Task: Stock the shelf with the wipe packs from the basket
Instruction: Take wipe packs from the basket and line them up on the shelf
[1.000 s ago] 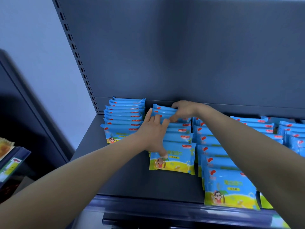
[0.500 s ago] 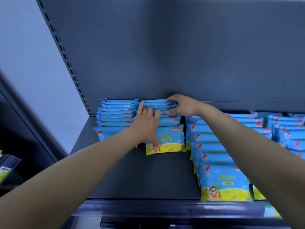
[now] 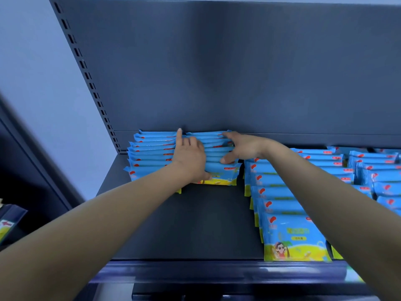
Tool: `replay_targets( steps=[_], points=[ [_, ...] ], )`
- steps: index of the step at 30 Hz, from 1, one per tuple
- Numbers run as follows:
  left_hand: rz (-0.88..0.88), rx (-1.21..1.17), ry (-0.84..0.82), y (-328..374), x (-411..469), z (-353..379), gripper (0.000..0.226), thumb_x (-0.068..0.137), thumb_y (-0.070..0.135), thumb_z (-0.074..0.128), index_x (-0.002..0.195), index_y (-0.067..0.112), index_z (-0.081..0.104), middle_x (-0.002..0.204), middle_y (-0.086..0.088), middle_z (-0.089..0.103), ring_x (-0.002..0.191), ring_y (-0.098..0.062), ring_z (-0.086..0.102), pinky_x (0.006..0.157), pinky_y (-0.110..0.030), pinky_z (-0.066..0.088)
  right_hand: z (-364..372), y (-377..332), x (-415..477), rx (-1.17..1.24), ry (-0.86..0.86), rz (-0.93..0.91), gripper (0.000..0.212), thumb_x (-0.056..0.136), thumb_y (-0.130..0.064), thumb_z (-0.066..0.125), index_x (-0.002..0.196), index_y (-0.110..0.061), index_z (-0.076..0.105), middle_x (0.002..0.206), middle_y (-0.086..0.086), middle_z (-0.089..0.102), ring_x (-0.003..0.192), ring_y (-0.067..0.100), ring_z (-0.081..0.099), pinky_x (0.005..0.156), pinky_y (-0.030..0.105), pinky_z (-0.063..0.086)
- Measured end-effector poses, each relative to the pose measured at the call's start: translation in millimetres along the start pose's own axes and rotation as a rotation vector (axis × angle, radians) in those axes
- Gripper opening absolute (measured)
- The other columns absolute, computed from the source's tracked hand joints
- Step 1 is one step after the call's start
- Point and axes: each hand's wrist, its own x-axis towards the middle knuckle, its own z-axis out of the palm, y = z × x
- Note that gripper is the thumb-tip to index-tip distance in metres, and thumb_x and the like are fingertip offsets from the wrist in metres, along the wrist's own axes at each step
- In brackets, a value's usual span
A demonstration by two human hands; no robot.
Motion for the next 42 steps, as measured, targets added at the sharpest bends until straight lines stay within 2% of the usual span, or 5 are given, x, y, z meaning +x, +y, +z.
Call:
replay_targets(
  steps=[13,19,25,29,42],
  points=[
    [0.103,-0.303,-0.008,-9,6,4,0.087,0.067,0.06,0.066,0.129,0.007,0.038,0.122,-0.008,0.051,0.121,-0.026,0.042,0.115,-0.046,-0.004,-2,-8,-2,0.099,0.185,0.098,0.079,0.071,-0.018,0.08,0.137,-0.01,0.037,0.127,0.007,0.049,0.111,0.023,0.051,0.088,0.03,0.044],
    [0.109,-0.441,-0.034,-12,6,5,0.09,0.062,0.046,0.075,0.131,0.009,0.031,0.12,-0.006,0.052,0.121,-0.024,0.042,0.114,-0.044,-0.006,-5,-4,1,0.196,0.205,0.088,0.028,0.082,-0.004,0.061,0.109,-0.012,0.061,0.084,0.0,0.057,0.065,0.011,0.053,0.051,0.02,0.044],
    [0.152,-0.498,-0.038,-10,6,8,0.085,0.062,0.037,0.072,0.128,0.024,0.021,0.118,-0.006,0.049,0.119,-0.026,0.041,0.113,-0.049,-0.007,0,-6,9,0.154,0.26,0.113,0.028,0.089,0.004,0.049,0.109,-0.01,0.063,0.115,0.01,0.061,0.098,0.029,0.064,0.083,0.04,0.056],
    [0.157,-0.476,-0.02,-9,6,9,0.079,0.064,0.049,0.068,0.127,0.025,0.026,0.121,-0.007,0.046,0.122,-0.028,0.036,0.113,-0.05,-0.006,2,-7,11,0.171,0.283,0.144,0.014,0.091,-0.006,0.052,0.098,-0.01,0.064,0.103,0.012,0.064,0.093,0.031,0.066,0.08,0.04,0.058],
    [0.13,-0.235,0.086,-7,2,13,0.092,0.073,0.066,0.05,0.142,0.013,0.02,0.146,-0.014,0.021,0.137,-0.033,0.016,0.114,-0.054,-0.003,-6,-3,11,0.242,0.356,0.167,0.034,0.097,-0.016,0.037,0.116,0.005,0.057,0.1,0.018,0.061,0.082,0.023,0.053,0.079,0.037,0.05]
  ],
)
